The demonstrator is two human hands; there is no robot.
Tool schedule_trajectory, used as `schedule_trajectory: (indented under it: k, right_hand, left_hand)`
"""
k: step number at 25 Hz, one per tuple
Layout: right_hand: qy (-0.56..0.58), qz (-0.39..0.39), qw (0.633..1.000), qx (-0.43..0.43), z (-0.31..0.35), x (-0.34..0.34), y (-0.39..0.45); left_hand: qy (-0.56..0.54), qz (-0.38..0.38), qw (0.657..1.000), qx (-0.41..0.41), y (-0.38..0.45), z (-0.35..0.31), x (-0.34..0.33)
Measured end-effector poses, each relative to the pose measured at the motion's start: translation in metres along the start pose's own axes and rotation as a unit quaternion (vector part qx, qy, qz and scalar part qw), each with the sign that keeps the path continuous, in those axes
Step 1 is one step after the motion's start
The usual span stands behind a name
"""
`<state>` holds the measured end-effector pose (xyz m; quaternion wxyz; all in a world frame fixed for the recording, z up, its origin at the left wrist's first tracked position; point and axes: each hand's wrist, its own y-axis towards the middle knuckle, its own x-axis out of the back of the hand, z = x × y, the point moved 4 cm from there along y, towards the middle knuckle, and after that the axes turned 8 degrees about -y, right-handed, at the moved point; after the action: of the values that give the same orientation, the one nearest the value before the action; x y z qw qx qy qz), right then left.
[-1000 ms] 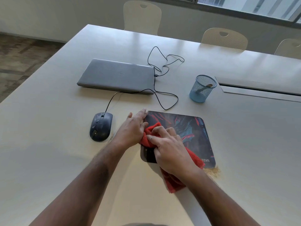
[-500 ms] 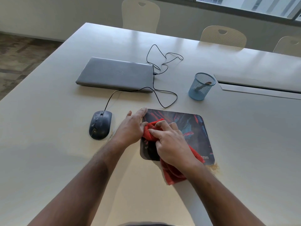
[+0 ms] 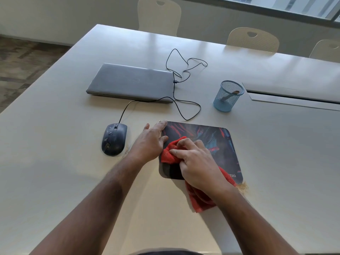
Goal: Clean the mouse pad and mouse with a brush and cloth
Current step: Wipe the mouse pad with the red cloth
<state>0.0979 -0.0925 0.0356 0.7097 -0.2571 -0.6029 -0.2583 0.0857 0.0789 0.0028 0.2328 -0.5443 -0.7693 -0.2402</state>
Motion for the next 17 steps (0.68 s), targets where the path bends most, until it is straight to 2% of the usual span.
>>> schedule_trajectory:
  k: [7, 13, 17]
  right_hand:
    - [0.020, 0.035, 0.998, 0.051, 0.015, -0.004, -0.032]
    - [0.020, 0.019, 1.000, -0.010, -0.014, 0.004, -0.024]
    - [0.007, 0.020, 1.000, 0.017, 0.005, 0.001, -0.020]
  left_hand:
    - [-0.001, -0.010, 1.000, 0.001, 0.000, 0.000, 0.001]
    - [0.002, -0.013, 1.000, 0.004, 0.000, 0.001, 0.000]
    - [0.003, -0.011, 1.000, 0.001, 0.000, 0.001, -0.001]
